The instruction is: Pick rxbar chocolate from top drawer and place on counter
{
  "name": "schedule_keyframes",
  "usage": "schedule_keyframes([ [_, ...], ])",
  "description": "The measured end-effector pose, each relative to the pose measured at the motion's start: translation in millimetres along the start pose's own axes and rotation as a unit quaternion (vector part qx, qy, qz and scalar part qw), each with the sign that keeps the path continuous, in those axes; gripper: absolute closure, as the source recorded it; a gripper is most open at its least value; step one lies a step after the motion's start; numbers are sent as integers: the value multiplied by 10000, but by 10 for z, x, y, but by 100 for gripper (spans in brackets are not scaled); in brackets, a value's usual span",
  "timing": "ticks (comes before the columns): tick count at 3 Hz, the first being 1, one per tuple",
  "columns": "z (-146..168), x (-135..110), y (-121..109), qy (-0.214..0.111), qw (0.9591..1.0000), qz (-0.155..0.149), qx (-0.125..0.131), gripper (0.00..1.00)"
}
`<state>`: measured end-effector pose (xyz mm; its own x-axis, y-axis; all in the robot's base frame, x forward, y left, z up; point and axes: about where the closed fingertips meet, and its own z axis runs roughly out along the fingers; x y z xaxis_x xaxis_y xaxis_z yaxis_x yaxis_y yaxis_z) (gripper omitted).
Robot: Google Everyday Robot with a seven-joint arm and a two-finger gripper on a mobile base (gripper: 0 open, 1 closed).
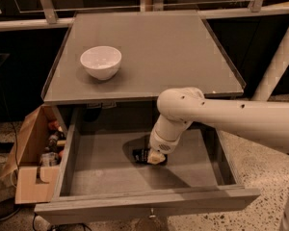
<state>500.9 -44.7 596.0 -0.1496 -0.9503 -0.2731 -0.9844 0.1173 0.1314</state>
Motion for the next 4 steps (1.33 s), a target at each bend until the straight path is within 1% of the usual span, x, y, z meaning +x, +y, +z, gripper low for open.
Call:
schedule_keyframes([
  [2, -421, -38, 142, -229, 9995, -59, -227, 100],
  [3, -849, 152, 424, -480, 9986, 18, -218, 100],
  [4, -874, 170, 429, -486, 9986, 37, -194, 100],
])
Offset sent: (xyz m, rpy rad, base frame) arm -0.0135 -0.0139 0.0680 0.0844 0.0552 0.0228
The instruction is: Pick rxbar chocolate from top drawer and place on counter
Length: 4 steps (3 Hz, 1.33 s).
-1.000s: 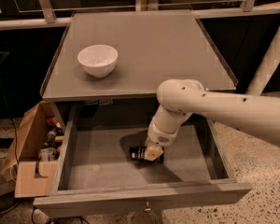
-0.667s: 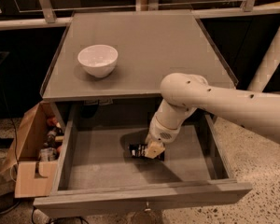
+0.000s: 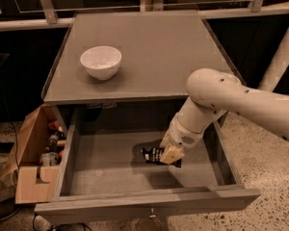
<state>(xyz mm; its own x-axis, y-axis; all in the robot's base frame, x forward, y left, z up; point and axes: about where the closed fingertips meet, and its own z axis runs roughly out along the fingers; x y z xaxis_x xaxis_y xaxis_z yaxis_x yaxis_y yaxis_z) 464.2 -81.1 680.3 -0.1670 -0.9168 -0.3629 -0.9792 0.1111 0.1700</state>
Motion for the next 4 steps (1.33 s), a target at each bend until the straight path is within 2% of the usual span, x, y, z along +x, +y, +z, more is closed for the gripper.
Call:
schedule_keyframes([
  [1, -693, 72, 224, 74, 9995, 222, 208, 100],
  [2, -735, 14, 204, 74, 9995, 182, 257, 100],
  [3, -1085, -157, 200, 119, 9983, 78, 559, 100],
  [4, -1549, -356, 204, 142, 9953, -86, 955, 100],
])
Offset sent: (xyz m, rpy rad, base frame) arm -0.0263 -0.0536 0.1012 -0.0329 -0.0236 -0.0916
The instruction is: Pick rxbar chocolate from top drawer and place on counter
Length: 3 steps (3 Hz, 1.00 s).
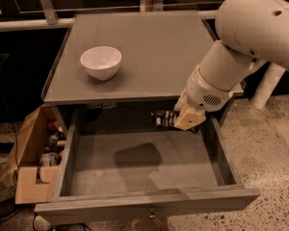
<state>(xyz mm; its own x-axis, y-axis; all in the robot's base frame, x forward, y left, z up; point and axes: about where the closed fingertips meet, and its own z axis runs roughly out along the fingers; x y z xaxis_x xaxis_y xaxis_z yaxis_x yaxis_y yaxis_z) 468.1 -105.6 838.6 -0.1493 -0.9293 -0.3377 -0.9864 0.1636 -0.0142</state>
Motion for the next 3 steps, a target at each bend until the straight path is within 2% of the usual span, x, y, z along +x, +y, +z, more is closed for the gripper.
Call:
schedule_keyframes([
  [1, 0, 0, -1, 0, 10000, 0, 1, 100],
  [2, -93, -85, -248, -9, 9999, -21, 167, 100],
  [3, -292, -200, -691, 87, 9993, -20, 374, 100],
])
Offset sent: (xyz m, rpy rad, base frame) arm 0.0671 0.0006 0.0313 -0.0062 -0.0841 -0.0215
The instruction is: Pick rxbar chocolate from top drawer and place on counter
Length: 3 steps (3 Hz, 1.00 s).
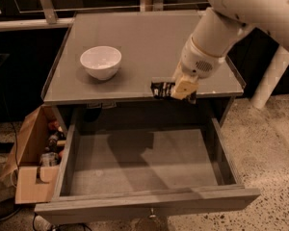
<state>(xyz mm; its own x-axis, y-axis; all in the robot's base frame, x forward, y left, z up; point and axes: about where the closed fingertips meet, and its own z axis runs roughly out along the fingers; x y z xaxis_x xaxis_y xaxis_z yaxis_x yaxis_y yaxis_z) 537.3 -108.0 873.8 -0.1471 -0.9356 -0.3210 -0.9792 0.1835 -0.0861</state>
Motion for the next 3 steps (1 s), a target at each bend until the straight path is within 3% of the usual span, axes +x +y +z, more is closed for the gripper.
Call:
schedule_keyframes([
  [2, -36, -280, -911, 207, 9993, -161, 264, 100],
  [3, 111, -134, -1250, 346, 9991, -52, 242, 100],
])
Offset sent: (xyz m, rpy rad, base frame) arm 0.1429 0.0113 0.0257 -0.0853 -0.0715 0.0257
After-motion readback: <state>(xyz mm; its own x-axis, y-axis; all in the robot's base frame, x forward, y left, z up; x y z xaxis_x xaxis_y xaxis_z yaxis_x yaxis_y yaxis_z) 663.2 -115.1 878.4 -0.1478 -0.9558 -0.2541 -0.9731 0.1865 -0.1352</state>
